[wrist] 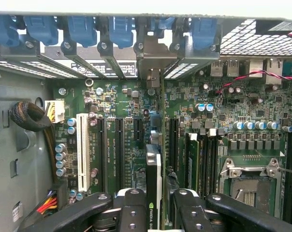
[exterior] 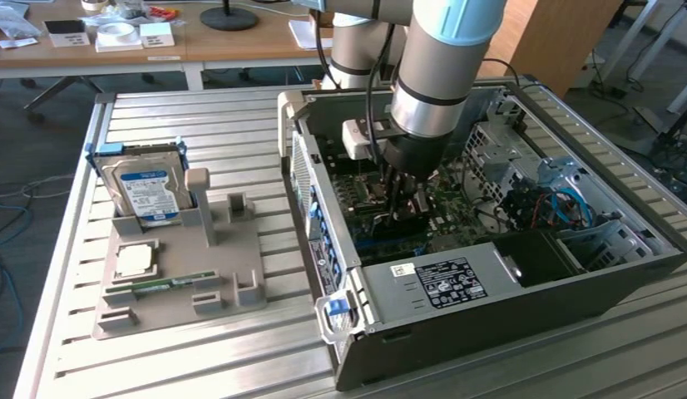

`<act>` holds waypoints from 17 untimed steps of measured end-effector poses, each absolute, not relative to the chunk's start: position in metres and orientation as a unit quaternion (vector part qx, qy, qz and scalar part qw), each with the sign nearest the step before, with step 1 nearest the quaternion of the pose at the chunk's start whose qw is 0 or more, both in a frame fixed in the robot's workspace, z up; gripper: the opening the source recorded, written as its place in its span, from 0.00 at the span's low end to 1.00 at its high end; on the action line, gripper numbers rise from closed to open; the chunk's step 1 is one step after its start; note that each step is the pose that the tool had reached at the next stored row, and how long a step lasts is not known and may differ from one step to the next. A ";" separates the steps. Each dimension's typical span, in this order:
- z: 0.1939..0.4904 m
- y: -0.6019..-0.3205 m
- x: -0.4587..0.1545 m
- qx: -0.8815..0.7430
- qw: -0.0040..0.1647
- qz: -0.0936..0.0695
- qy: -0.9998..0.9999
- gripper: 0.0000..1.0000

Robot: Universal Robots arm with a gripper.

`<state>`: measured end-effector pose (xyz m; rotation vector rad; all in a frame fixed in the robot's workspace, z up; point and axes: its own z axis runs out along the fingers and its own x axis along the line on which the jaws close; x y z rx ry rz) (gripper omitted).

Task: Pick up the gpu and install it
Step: 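Insert the gpu into the slot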

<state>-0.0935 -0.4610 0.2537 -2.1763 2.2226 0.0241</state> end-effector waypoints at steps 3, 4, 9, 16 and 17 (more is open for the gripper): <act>0.254 -0.461 -0.094 -0.700 0.015 0.008 0.714 0.26; 0.254 -0.461 -0.094 -0.700 0.015 0.008 0.714 0.26; 0.254 -0.461 -0.094 -0.700 0.015 0.008 0.714 0.39; 0.254 -0.461 -0.094 -0.700 0.015 0.008 0.714 0.62; 0.254 -0.461 -0.094 -0.700 0.015 0.008 0.714 0.69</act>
